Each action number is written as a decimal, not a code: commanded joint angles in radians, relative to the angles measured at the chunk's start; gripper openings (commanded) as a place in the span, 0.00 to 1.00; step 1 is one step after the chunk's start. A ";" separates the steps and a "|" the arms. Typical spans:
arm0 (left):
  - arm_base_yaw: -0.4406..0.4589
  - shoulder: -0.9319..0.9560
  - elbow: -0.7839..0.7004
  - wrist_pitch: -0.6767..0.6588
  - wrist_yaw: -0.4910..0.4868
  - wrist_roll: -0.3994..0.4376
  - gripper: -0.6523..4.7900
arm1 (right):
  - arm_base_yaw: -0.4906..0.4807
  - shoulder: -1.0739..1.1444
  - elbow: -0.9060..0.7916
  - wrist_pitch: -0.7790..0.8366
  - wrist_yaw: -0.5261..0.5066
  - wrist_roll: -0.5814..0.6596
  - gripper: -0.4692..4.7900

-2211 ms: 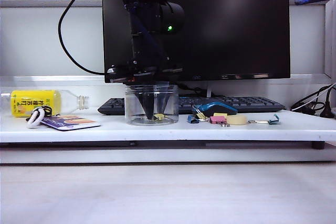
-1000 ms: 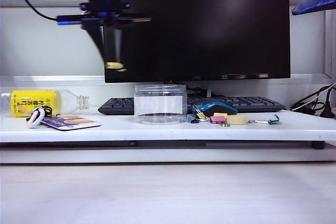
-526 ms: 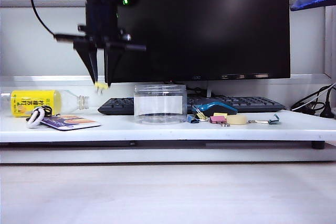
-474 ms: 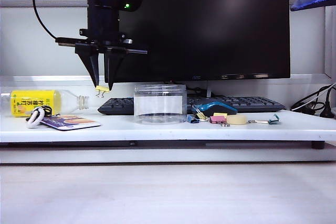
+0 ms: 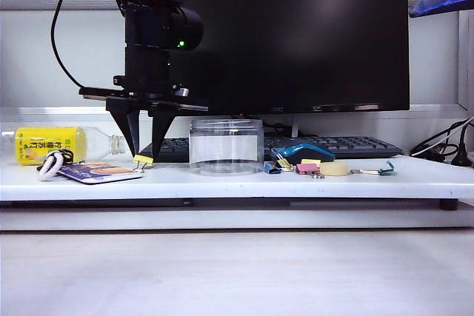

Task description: Take the clips out of the round transparent plastic box and place them on the table.

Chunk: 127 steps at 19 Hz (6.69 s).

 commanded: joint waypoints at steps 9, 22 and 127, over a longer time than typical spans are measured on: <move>0.002 -0.065 0.009 0.034 -0.007 0.071 0.60 | 0.002 0.005 0.005 0.005 -0.002 -0.019 0.61; -0.010 -0.850 -0.039 0.182 -0.075 0.286 0.55 | 0.002 -0.122 0.006 0.101 -0.003 -0.074 0.61; -0.007 -2.007 -2.013 1.097 0.200 0.447 0.16 | 0.003 -0.397 -0.673 0.214 0.313 -0.096 0.09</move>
